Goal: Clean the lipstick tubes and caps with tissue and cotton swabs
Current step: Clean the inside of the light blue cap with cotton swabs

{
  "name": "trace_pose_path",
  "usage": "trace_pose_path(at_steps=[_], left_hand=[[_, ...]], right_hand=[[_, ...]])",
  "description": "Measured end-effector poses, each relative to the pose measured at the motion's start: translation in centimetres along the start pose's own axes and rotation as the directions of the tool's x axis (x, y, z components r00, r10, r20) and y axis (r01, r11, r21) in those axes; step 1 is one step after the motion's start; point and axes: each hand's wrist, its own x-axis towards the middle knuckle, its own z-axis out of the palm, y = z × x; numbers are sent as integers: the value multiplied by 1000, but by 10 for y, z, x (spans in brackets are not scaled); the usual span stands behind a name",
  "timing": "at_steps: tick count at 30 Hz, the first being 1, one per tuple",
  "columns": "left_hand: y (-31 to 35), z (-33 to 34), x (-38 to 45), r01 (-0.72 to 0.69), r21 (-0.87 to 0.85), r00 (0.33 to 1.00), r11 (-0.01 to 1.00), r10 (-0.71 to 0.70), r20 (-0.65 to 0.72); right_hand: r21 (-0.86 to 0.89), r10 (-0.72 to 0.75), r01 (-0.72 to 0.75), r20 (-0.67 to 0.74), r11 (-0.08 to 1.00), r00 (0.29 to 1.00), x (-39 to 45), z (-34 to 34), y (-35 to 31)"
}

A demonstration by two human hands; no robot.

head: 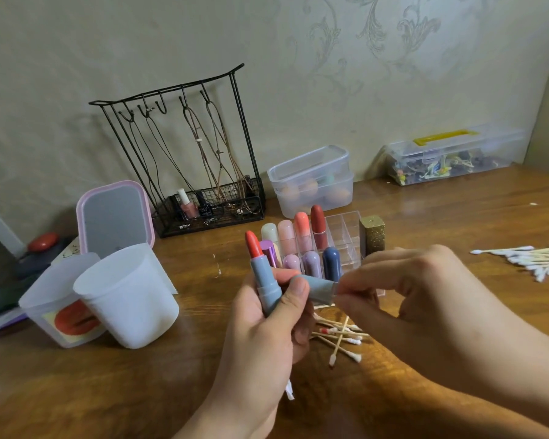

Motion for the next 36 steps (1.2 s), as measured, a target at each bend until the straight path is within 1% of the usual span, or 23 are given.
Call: trace_pose_path(at_steps=[2, 4, 5, 6, 7, 9, 10, 12, 14, 15, 17, 20, 22, 30, 32, 36], left_hand=[[0, 0, 0, 0, 4, 1000, 1000, 0, 8], [-1, 0, 0, 0, 3, 1000, 1000, 0, 13], [-1, 0, 0, -2, 4, 1000, 1000, 2, 6], [-1, 0, 0, -6, 6, 1000, 1000, 6, 3], [-1, 0, 0, -9, 5, 1000, 1000, 9, 4], [1, 0, 0, -2, 4, 1000, 1000, 2, 15], [1, 0, 0, 3, 4, 1000, 1000, -3, 20], [2, -1, 2, 15, 14, 1000, 1000, -16, 19], [4, -2, 2, 61, -7, 998, 998, -61, 24], [6, -2, 2, 98, -61, 995, 993, -96, 37], [12, -3, 4, 187, -220, 982, 958, -173, 79], [18, -10, 9, 291, -423, 957, 858, -256, 140], [21, -13, 9, 299, -488, 954, 820, -257, 153], [24, -9, 7, 292, -470, 955, 833, -282, 92], [23, -10, 7, 313, -472, 948, 824, -303, 98], [22, -8, 5, 369, -461, 927, 807, -355, 122]], right_hand=[[-8, 27, -27, -23, 1000, 999, 0, -1, 0], [-37, 28, -27, 23, 999, 999, 0, 0, -2], [-22, 23, -22, 43, 1000, 999, 0, 0, -2], [6, 22, -22, 36, 1000, 999, 0, 0, -3], [30, 28, -28, 1, 999, 1000, 0, 0, -2], [27, 47, -45, -54, 999, 997, 0, 1, -2], [0, 46, -46, -42, 999, 998, 0, 2, -2], [-12, 27, -27, 45, 1000, 999, -1, 3, -4], [71, 22, -29, 94, 997, 995, -1, -1, -5], [112, 31, -39, 72, 993, 997, 0, -4, -5], [165, 59, -56, -18, 985, 998, 2, -11, -4], [152, 38, -25, -83, 988, 996, 3, -18, -5], [132, 10, 2, -92, 991, 996, 2, -19, -5], [-18, -146, 146, -41, 989, 988, 1, -15, -7], [-24, -150, 149, -69, 989, 986, 1, -14, -7], [-23, -143, 141, -202, 990, 969, -2, -8, -11]])
